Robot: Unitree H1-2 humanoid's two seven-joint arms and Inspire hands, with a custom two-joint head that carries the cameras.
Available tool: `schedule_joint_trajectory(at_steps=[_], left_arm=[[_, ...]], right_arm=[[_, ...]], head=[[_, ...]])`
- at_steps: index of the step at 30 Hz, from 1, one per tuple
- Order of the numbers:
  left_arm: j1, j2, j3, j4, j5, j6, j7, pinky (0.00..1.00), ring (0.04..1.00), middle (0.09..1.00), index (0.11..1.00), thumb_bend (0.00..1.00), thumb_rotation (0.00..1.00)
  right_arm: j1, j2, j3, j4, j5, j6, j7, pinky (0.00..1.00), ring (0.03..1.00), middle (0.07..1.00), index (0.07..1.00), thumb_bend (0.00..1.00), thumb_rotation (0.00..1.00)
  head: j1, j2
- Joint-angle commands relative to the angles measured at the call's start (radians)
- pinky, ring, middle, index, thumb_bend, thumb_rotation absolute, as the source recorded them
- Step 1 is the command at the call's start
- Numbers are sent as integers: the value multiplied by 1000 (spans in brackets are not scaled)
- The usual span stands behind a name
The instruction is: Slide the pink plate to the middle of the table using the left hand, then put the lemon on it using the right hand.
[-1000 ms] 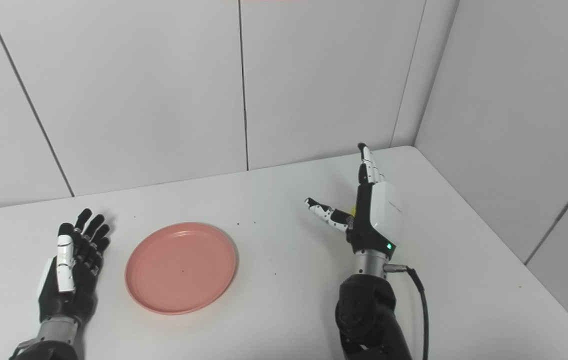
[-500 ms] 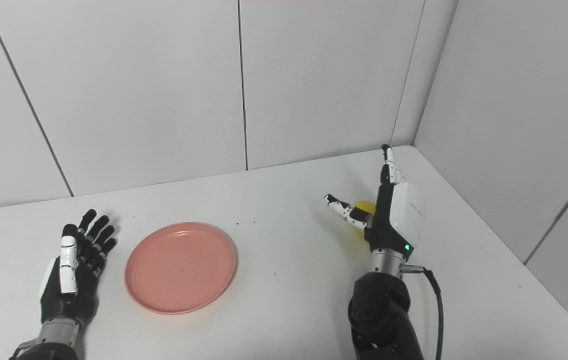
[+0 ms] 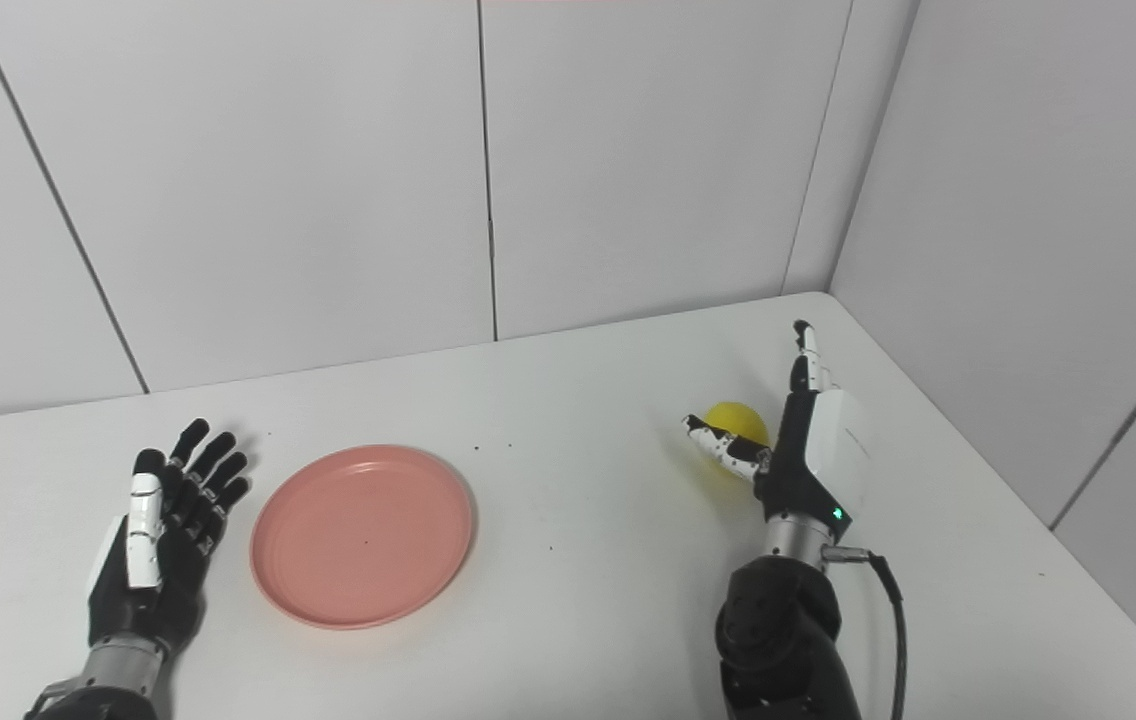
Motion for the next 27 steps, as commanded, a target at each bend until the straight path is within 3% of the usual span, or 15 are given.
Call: schedule_joint_trajectory(at_steps=[1, 6, 19, 27], left_arm=[[18, 3, -4, 0, -11, 17, -7, 935, 919, 924, 930, 597, 1000], [22, 4, -6, -14, -5, 27, -4, 942, 920, 923, 927, 591, 1000], [25, 2, -7, -19, -7, 29, -7, 946, 924, 926, 930, 617, 1000], [27, 3, -9, -25, -4, 34, -6, 954, 929, 929, 935, 616, 1000]], right_arm=[[-37, -23, -10, 3, 14, 13, -8, 763, 877, 896, 914, 870, 174], [-47, -27, -9, 56, 75, -3, -10, 777, 885, 905, 911, 859, 134], [-74, -38, 43, 182, 113, -29, -28, 733, 832, 865, 879, 843, 126], [-82, -36, 67, 232, 145, -73, -58, 620, 739, 807, 826, 765, 46]], head=[[-1, 0], [1, 7], [2, 9], [-1, 9]])
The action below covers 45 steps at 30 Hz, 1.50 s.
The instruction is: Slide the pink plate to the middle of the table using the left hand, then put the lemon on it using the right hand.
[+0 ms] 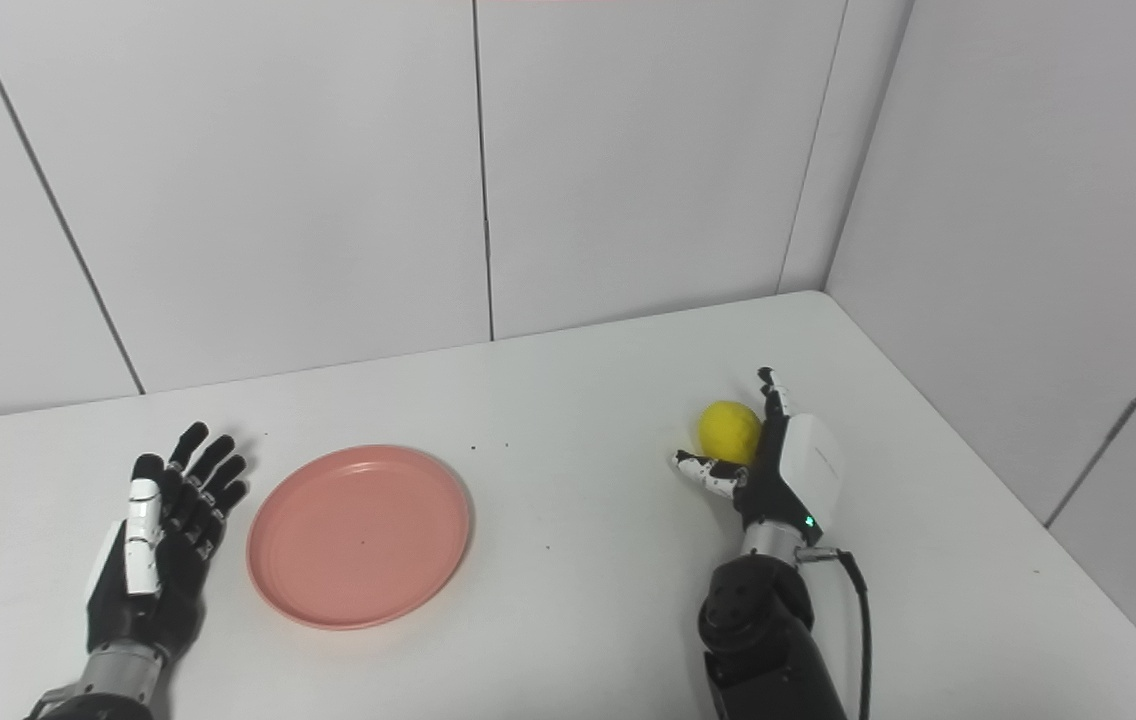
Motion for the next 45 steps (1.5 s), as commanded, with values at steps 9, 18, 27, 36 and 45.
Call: schedule_joint_trajectory(at_steps=[9, 18, 27, 36, 45], left_arm=[[14, 4, -9, -5, 1, 13, 1, 947, 926, 928, 935, 616, 1000], [15, 0, -9, -13, -4, 23, 0, 952, 926, 926, 931, 619, 1000], [19, -2, -11, -25, 0, 28, 4, 944, 921, 922, 929, 618, 1000], [18, 0, -18, -22, 9, 29, 6, 947, 920, 922, 929, 636, 1000], [21, -12, -22, -27, 16, 27, 21, 934, 914, 917, 925, 600, 1000]], right_arm=[[-17, 10, 19, 33, 21, -105, -80, 496, 526, 593, 634, 575, 0], [-12, 10, 23, 21, 18, -78, -93, 424, 405, 534, 580, 521, 0], [-15, 23, 14, 9, 10, -33, -104, 157, 404, 499, 521, 524, 0], [-7, 33, 32, -31, 12, -133, -140, 144, 399, 464, 498, 514, 0], [-6, 58, 75, -95, -10, -179, -154, 158, 395, 493, 487, 516, 0]], head=[[7, 4], [10, 6], [15, 10], [21, 9], [37, 10]])
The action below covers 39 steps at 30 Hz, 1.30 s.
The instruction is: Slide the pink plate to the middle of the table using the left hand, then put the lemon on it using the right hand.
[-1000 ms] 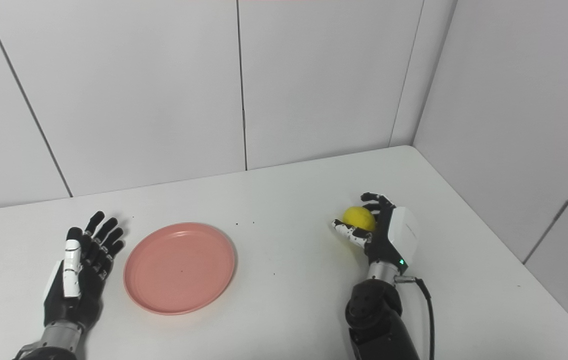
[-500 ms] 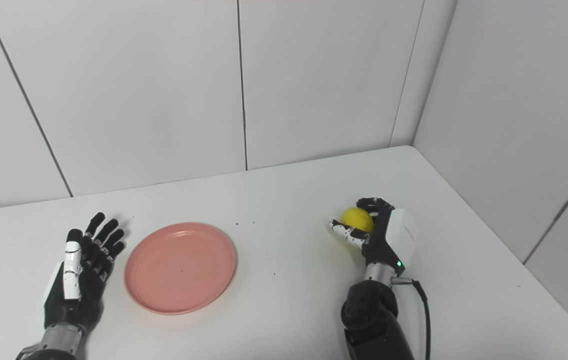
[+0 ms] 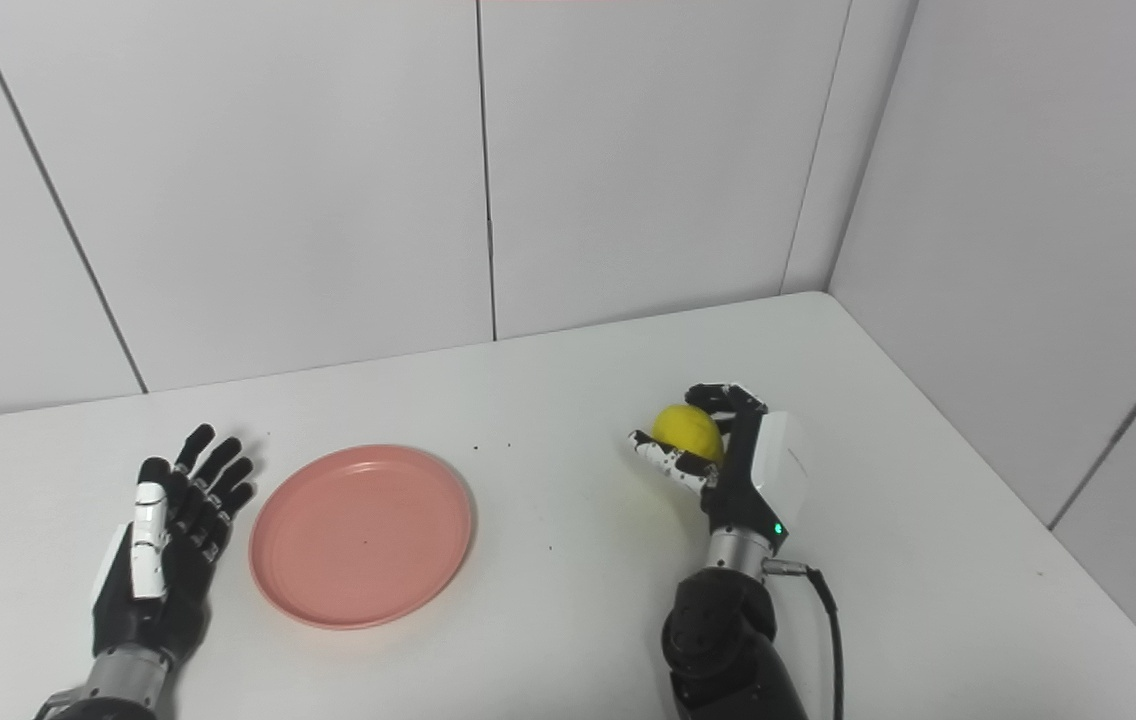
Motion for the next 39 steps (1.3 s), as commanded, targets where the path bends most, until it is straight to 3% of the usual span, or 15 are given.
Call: schedule_joint_trajectory(at_steps=[1, 4, 6, 9, 14, 17, 18, 20, 24, 27, 30, 33, 36, 39], left_arm=[[8, -5, -8, -2, 14, 5, 9, 933, 913, 916, 924, 599, 1000], [8, -8, -14, 1, 17, -1, 17, 925, 908, 910, 919, 601, 1000], [9, -12, -15, -2, 20, -1, 25, 911, 903, 904, 911, 603, 1000], [14, -23, -19, -7, 34, -10, 38, 891, 893, 892, 898, 593, 1000], [23, -51, -22, -25, 50, -8, 75, 857, 875, 874, 872, 587, 1000], [28, -76, -19, -35, 48, -1, 100, 852, 866, 864, 853, 591, 982], [29, -79, -24, -34, 53, -8, 103, 852, 865, 863, 851, 593, 977], [29, -82, -30, -30, 64, -24, 107, 861, 869, 867, 854, 609, 986], [30, -87, -35, -28, 79, -36, 114, 868, 870, 871, 857, 600, 998], [28, -88, -38, -29, 88, -36, 118, 872, 873, 877, 864, 598, 1000], [28, -90, -41, -28, 97, -39, 122, 870, 870, 877, 868, 596, 1000], [29, -92, -46, -28, 106, -43, 129, 868, 868, 875, 868, 601, 1000], [30, -93, -54, -32, 113, -40, 132, 872, 872, 879, 875, 604, 1000], [30, -88, -67, -37, 127, -31, 129, 886, 885, 892, 892, 607, 1000]], right_arm=[[-29, 5, 14, -43, -18, -56, -13, 147, 400, 493, 486, 517, 0], [-34, 13, 40, -61, -14, -71, 4, 147, 399, 494, 485, 517, 0], [-36, 16, 70, -75, -22, -73, 23, 218, 360, 449, 526, 509, 0], [-37, 20, 104, -81, -15, -88, 45, 247, 354, 447, 536, 508, 0], [-32, 30, 144, -93, 15, -120, 100, 214, 437, 503, 479, 515, 0], [-23, 38, 172, -103, 19, -137, 137, 205, 397, 462, 505, 512, 0], [-20, 46, 184, -105, 23, -133, 153, 210, 368, 463, 515, 510, 0], [-16, 58, 204, -105, 25, -126, 177, 228, 425, 476, 492, 516, 0], [-12, 70, 238, -98, 15, -131, 204, 304, 406, 530, 481, 512, 0], [-17, 66, 266, -91, -38, -120, 203, 286, 391, 490, 505, 514, 0], [-24, 65, 284, -82, -48, -140, 211, 382, 437, 443, 504, 517, 0], [-29, 69, 298, -69, -21, -183, 228, 291, 399, 502, 495, 513, 0], [-39, 76, 306, -42, -3, -223, 241, 339, 424, 532, 471, 512, 0], [-48, 79, 314, -22, -1, -242, 251, 319, 423, 531, 480, 512, 0]], head=[[1, 1], [14, 3], [27, 6], [82, 11], [147, 18], [205, 27], [224, 29], [236, 32], [254, 37], [263, 40], [281, 41], [295, 43], [321, 47], [354, 53]])
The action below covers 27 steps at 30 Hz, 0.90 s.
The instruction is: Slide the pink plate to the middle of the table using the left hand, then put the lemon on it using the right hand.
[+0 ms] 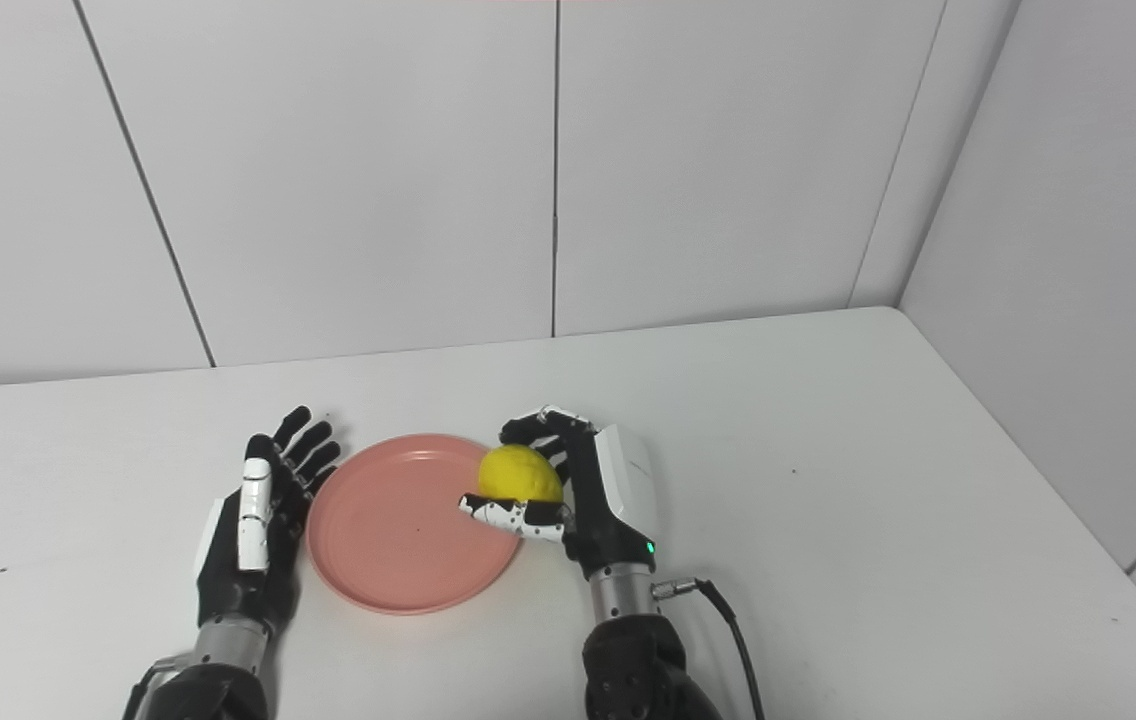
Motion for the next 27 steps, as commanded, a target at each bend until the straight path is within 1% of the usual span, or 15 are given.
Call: schedule_joint_trajectory(at_steps=[1, 2, 7, 12, 17, 18, 21, 23, 26, 27], left_arm=[[0, -6, -14, -6, 15, 3, -1, 891, 890, 896, 897, 609, 1000], [0, -7, -17, -6, 18, 4, 1, 893, 893, 898, 899, 610, 1000], [-1, -8, -28, -3, 31, 3, 7, 890, 894, 901, 905, 599, 1000], [-1, -9, -42, -1, 56, 7, 15, 891, 899, 904, 912, 597, 1000], [1, -13, -47, -10, 64, 25, 17, 899, 904, 911, 921, 603, 1000], [2, -14, -47, -10, 67, 24, 20, 897, 900, 908, 918, 602, 1000], [1, -12, -50, -10, 71, 21, 19, 899, 898, 908, 919, 602, 1000], [1, -12, -51, -11, 77, 20, 24, 889, 891, 904, 916, 605, 1000], [-1, -15, -50, -1, 83, 3, 33, 881, 887, 900, 913, 595, 1000], [-3, -16, -48, 3, 82, 0, 33, 879, 886, 898, 911, 593, 1000]], right_arm=[[-50, 8, 4, -9, 5, -72, 8, 306, 417, 530, 483, 512, 0], [-52, 9, 6, -5, 10, -75, 15, 300, 414, 530, 485, 511, 0], [-66, 9, 11, 10, 7, -77, 33, 271, 393, 503, 505, 511, 0], [-84, 6, 22, 18, -9, -56, 57, 253, 378, 482, 517, 510, 0], [-114, 4, 38, 39, -16, -65, 92, 286, 399, 521, 491, 510, 0], [-117, 4, 40, 41, -19, -68, 93, 276, 395, 522, 492, 510, 0], [-135, 5, 50, 62, -39, -80, 87, 275, 396, 525, 491, 510, 0], [-145, 0, 59, 78, -52, -92, 80, 329, 420, 524, 479, 512, 0], [-154, 2, 64, 97, -55, -93, 85, 340, 425, 518, 482, 512, 0], [-154, 3, 65, 98, -56, -87, 92, 329, 418, 515, 489, 512, 0]], head=[[5, 0], [21, 3], [51, 3], [91, 0], [105, 0], [105, 0], [108, -2], [110, -2], [111, -3], [111, -3]])
